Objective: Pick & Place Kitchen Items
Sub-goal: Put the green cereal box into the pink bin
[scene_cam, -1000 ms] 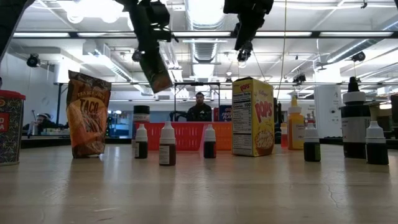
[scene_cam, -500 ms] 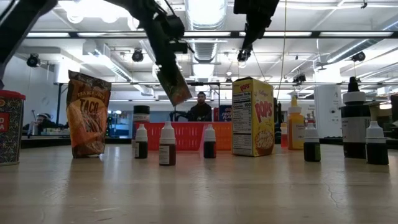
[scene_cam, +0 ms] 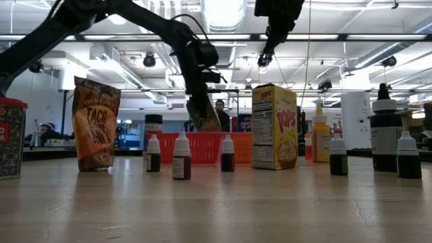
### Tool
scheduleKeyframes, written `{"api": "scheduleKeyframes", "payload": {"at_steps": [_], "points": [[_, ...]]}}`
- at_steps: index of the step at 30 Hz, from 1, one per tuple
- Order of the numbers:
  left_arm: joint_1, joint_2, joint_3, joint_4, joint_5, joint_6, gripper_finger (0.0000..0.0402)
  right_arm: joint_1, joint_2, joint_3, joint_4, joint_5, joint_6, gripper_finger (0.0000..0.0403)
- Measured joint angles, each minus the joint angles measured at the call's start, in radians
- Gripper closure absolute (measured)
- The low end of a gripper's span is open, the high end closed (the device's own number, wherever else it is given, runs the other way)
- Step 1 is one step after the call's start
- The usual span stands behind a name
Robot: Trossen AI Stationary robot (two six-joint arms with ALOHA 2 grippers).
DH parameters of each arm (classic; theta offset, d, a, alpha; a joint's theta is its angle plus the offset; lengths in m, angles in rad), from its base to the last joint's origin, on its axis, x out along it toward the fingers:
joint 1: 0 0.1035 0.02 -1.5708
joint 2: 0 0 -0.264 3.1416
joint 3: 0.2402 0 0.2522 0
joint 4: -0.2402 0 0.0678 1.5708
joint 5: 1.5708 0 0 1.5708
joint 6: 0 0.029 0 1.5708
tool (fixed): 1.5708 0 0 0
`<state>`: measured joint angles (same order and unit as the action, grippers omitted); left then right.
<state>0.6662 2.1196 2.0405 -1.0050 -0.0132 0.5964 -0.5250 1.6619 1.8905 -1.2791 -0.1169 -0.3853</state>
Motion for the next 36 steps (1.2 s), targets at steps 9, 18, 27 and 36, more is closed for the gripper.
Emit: {"api": "scheduleKeyframes", "payload": {"at_steps": [9, 18, 27, 36], "points": [[-0.016, 0.061, 0.017, 0.039, -0.002, 0.001, 0.025, 0.0, 0.0, 0.0, -0.001, 0.0, -0.007, 0.0319], [-0.027, 0.092, 0.017, 0.066, -0.002, 0.003, 0.025, 0.0, 0.0, 0.0, -0.007, 0.0, -0.004, 0.0307], [-0.034, 0.124, 0.017, 0.078, -0.002, 0.031, 0.025, 0.0, 0.0, -0.034, -0.01, -0.038, -0.008, 0.0333], [-0.041, 0.124, 0.017, 0.097, -0.006, 0.034, 0.0221, 0.0, 0.0, -0.096, -0.011, -0.042, -0.016, 0.036]]}}
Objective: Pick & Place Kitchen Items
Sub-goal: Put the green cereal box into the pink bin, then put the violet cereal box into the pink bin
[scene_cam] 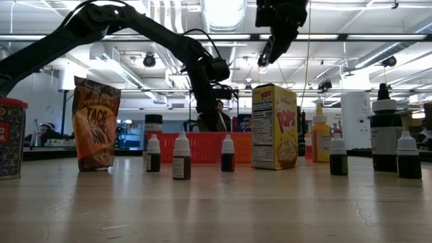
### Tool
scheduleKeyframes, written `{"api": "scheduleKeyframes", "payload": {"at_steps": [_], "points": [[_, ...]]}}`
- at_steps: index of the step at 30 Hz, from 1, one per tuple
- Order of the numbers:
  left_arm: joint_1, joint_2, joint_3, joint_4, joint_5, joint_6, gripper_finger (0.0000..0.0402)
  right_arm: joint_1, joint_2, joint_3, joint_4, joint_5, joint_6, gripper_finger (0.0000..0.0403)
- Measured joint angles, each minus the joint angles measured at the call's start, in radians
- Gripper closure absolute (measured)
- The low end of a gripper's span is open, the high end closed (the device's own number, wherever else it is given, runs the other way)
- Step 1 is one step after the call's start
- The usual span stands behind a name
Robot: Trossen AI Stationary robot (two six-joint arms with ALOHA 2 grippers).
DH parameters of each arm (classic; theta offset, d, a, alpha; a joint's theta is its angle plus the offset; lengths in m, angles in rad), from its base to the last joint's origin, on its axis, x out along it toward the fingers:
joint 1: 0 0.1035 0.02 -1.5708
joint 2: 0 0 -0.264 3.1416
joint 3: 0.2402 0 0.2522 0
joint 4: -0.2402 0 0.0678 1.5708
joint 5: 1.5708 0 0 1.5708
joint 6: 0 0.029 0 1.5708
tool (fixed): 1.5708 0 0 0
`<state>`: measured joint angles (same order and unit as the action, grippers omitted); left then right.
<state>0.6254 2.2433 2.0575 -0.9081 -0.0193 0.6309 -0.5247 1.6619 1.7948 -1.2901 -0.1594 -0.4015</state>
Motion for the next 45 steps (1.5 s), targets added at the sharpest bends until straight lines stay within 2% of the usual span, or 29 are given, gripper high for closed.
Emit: {"api": "scheduleKeyframes", "payload": {"at_steps": [5, 9, 14, 21, 27, 34, 38, 45], "points": [[0.0, 0.0, 0.0, 0.001, 0.0, -0.001, 0.017, 0.0, 0.0, -0.005, 0.001, -0.001, 0.001, 0.035], [0.0, 0.0, 0.0, 0.001, 0.0, 0.0, 0.0151, 0.0, 0.0, -0.005, 0.001, -0.002, 0.001, 0.0338], [0.0, -0.003, 0.004, -0.007, -0.021, 0.02, 0.0152, 0.0, -0.002, -0.005, 0.001, -0.002, 0.004, 0.0323], [0.001, -0.027, 0.05, -0.064, -0.166, 0.032, 0.0154, 0.0, -0.005, -0.005, 0.001, -0.002, 0.008, 0.0308], [0.008, -0.099, 0.067, -0.144, -0.172, -0.005, 0.0154, 0.0, -0.005, -0.005, 0.005, -0.002, 0.008, 0.0305], [0.007, -0.109, 0.061, -0.115, -0.11, 0.001, 0.0154, 0.001, -0.006, -0.005, 0.014, -0.002, 0.028, 0.033], [0.007, -0.114, 0.047, -0.168, -0.151, 0.002, 0.0154, 0.001, -0.006, -0.005, 0.004, -0.002, 0.051, 0.0345], [0.023, -0.266, 0.042, -0.327, -0.183, -0.142, 0.0154, 0.001, -0.006, -0.005, 0.006, -0.002, 0.035, 0.0361]]}}
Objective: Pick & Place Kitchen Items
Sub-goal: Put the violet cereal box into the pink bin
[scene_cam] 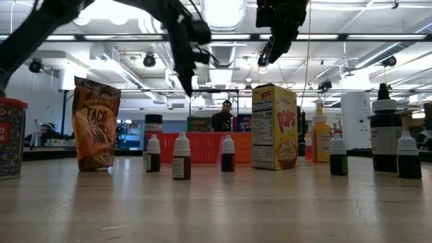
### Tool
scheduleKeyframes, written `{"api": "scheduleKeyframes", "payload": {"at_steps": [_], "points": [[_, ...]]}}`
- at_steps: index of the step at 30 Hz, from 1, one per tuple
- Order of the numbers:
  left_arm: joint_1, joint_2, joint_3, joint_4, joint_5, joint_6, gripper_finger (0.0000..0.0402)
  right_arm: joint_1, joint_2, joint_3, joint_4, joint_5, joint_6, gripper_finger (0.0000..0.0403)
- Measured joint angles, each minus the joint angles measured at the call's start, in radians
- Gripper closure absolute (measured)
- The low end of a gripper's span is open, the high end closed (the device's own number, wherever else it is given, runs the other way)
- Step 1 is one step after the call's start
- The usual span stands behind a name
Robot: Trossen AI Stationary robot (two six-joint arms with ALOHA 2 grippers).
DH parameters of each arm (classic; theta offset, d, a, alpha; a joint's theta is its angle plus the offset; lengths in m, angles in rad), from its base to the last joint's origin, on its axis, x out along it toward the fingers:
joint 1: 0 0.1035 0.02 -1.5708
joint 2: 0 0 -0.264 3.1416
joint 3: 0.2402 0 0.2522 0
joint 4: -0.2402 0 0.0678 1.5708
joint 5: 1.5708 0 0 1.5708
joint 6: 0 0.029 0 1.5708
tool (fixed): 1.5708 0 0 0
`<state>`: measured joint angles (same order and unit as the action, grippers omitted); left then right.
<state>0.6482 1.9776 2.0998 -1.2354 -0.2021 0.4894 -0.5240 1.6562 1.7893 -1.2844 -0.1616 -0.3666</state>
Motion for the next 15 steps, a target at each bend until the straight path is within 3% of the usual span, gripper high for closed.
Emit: {"api": "scheduleKeyframes", "payload": {"at_steps": [7, 15], "points": [[-0.006, -0.268, -0.103, -0.095, 0.001, -0.114, 0.0154, 0.0, 0.0, -0.012, 0.025, 0.0, -0.024, 0.0362], [-0.015, -0.562, -0.317, -0.143, -0.028, 0.008, 0.0154, 0.0, 0.0, -0.028, 0.062, 0.0, -0.032, 0.034]]}}
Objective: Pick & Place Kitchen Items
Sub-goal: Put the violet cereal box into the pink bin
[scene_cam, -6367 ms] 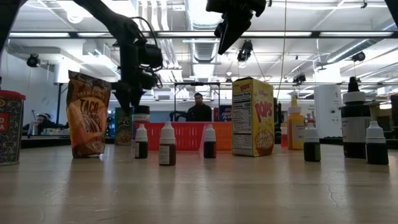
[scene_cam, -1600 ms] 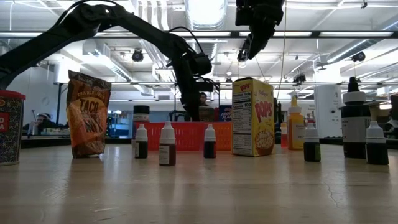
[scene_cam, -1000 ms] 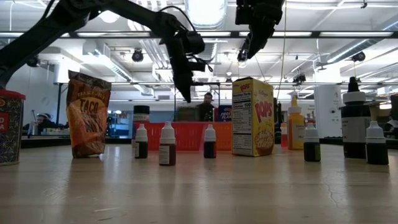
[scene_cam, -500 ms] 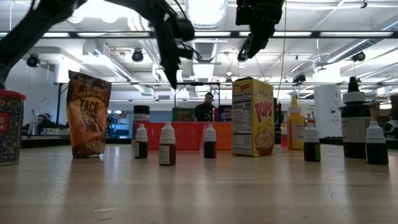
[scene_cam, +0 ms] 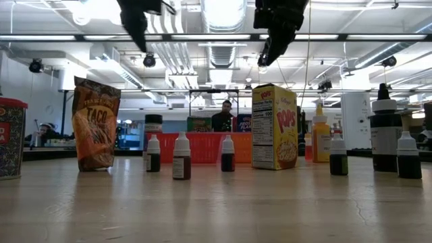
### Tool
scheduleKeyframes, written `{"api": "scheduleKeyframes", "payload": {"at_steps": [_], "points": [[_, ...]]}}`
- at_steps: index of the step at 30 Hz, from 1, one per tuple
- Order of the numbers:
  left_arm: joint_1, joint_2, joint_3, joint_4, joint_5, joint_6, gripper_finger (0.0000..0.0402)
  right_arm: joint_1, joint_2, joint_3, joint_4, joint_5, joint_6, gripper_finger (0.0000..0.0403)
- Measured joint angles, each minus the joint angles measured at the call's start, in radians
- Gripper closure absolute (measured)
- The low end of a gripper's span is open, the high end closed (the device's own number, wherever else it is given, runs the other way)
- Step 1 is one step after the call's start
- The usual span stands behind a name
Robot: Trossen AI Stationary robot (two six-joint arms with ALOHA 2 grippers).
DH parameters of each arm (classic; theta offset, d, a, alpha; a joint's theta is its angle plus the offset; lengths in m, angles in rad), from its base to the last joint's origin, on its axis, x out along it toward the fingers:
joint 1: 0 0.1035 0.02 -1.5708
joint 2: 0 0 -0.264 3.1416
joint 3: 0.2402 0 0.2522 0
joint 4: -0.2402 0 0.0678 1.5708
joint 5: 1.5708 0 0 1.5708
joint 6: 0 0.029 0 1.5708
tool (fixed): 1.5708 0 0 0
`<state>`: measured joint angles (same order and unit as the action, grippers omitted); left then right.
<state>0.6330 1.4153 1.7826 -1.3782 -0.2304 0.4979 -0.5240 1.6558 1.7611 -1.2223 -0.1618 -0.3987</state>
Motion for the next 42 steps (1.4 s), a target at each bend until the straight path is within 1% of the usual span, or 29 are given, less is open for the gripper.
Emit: {"api": "scheduleKeyframes", "payload": {"at_steps": [3, 4, 10, 14, 18, 23, 25, 26, 30, 36, 42], "points": [[0.0, -0.085, -0.077, -0.001, -0.045, 0.148, 0.0154, 0.0, 0.0, 0.0, 0.006, 0.0, 0.003, 0.0331], [-0.001, -0.108, -0.102, 0.0, -0.049, 0.174, 0.0154, 0.0, 0.0, 0.0, 0.007, 0.0, 0.005, 0.0329], [-0.001, -0.202, -0.257, 0.032, -0.041, 0.137, 0.0154, 0.0, 0.0, 0.0, 0.028, 0.0, 0.038, 0.0315], [0.001, -0.212, -0.348, 0.035, -0.042, 0.239, 0.0154, 0.0, 0.0, 0.0, 0.033, 0.0, 0.051, 0.0307], [0.018, -0.19, -0.418, 0.031, -0.06, 0.366, 0.0154, 0.001, 0.0, 0.0, 0.034, 0.0, 0.063, 0.0301], [0.058, -0.133, -0.45, 0.018, -0.137, 0.476, 0.016, 0.001, 0.0, 0.0, 0.034, 0.0, 0.083, 0.0295], [0.074, -0.104, -0.45, 0.002, -0.185, 0.512, 0.0164, 0.002, 0.0, 0.0, 0.034, 0.0, 0.085, 0.0293], [0.08, -0.091, -0.45, -0.006, -0.205, 0.525, 0.0165, 0.002, 0.0, 0.0, 0.034, 0.0, 0.085, 0.0292], [0.092, -0.045, -0.457, -0.013, -0.227, 0.578, 0.0168, 0.003, 0.0, 0.0, 0.034, 0.0, 0.085, 0.0288], [0.094, 0.025, -0.462, -0.022, -0.311, 0.639, 0.0168, 0.003, 0.0, 0.0, 0.03, 0.0, 0.085, 0.0283], [0.105, 0.075, -0.464, -0.04, -0.33, 0.642, 0.0168, 0.003, 0.0, -0.001, 0.029, 0.0, 0.082, 0.0277]]}}
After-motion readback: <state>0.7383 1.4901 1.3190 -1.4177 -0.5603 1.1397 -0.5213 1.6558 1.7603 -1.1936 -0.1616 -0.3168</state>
